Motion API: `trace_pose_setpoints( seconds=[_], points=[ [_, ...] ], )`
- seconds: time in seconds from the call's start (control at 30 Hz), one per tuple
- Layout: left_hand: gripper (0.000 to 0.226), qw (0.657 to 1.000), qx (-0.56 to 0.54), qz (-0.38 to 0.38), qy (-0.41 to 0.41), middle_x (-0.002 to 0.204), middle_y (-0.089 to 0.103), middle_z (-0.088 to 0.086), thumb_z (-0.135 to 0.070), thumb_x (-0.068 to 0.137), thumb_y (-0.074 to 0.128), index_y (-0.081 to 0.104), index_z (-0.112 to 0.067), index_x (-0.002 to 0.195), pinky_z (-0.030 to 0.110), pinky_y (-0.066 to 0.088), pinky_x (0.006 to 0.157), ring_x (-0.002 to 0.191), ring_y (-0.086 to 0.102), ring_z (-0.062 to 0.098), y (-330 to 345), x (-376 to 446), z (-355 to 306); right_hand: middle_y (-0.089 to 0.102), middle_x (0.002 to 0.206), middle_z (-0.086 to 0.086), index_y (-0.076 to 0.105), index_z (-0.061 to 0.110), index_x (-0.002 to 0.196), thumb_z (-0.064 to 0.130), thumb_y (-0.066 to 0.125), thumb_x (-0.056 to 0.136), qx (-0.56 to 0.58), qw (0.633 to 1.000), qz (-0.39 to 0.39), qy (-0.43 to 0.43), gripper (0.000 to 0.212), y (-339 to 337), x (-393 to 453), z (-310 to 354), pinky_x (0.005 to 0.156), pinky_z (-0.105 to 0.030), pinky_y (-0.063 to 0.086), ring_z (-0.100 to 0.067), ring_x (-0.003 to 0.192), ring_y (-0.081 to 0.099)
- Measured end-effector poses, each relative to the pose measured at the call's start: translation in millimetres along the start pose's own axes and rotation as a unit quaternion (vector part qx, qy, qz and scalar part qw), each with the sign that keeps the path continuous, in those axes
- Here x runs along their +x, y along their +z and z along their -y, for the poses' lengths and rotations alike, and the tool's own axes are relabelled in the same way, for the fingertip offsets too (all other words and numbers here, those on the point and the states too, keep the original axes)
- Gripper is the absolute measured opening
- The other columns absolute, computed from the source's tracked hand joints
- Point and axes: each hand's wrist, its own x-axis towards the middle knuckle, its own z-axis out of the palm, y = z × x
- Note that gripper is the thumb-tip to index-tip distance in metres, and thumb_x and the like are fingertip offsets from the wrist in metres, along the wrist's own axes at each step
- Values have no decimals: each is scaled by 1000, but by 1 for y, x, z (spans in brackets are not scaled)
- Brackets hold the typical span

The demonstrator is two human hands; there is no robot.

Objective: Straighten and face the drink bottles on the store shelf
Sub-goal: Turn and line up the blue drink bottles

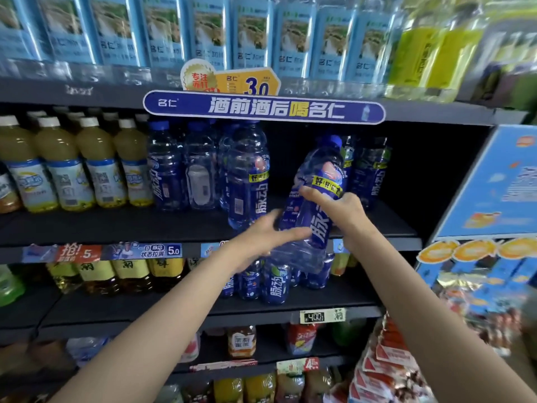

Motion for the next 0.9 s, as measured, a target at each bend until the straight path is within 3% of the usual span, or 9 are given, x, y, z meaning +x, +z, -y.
trace_pose_setpoints(
  seconds=[0.1,0.2,0.3,0.43,0.57,0.63,0.73,0.8,0.9],
  points=[
    [52,998,-69,-6,-2,106,69,-4,-36,74,76,52,-21,117,39,50,91,97,67,16,7,-4,3,73,95,-8,64,11,100,55,70,75,11,999,31,-2,51,-8,-14,4,83,-40,57,-23,87,70],
    [21,988,-156,-7,-4,86,73,-3,-17,86,62,57,-16,107,27,54,66,74,69,13,-1,-15,1,72,92,-6,65,12,103,50,56,89,83,993,83,-20,42,-20,-23,6,76,-34,59,-22,83,69],
    [24,984,-181,1,-1,91,72,0,-13,88,58,55,-16,111,27,55,67,75,69,15,-11,-28,-1,72,97,-5,63,14,112,41,53,94,107,987,108,-41,34,-19,-30,6,72,-28,58,-16,80,70],
    [66,990,29,-116,71,120,61,-2,-24,73,78,45,-22,129,33,46,95,105,60,16,-15,-41,0,69,111,-3,59,21,119,63,67,72,54,992,101,-53,64,6,-42,14,91,-45,53,-20,99,67],
    [99,929,265,-205,158,131,45,-5,-35,60,86,30,-21,141,32,37,101,120,44,14,-14,-49,8,65,113,-9,46,15,131,74,81,27,91,994,51,-23,125,35,-50,15,85,-47,56,-25,98,66],
    [101,925,287,-192,158,131,42,-7,-42,59,85,28,-24,141,32,36,102,120,42,12,-21,-52,11,70,104,-11,55,12,119,61,88,33,128,991,37,-17,104,36,-51,9,82,-49,56,-27,91,69],
    [82,991,86,-72,72,131,50,-8,-49,62,81,43,-28,132,31,36,105,119,49,11,-45,-57,10,72,101,-8,58,15,104,34,87,57,151,985,77,-31,58,24,-50,4,87,-47,55,-25,90,70],
    [70,999,-34,34,0,122,63,-1,-47,62,79,55,-20,122,33,38,103,114,58,16,-56,-60,9,71,98,-6,58,13,104,22,80,70,172,973,143,-60,41,16,-53,7,78,-42,58,-21,83,70],
    [33,989,-129,70,-36,90,74,1,-20,75,75,60,-14,103,26,54,73,82,69,15,-48,-63,8,71,95,-5,57,10,109,19,78,71,192,958,192,-88,43,10,-54,12,75,-41,59,-22,84,69]
  ],
)
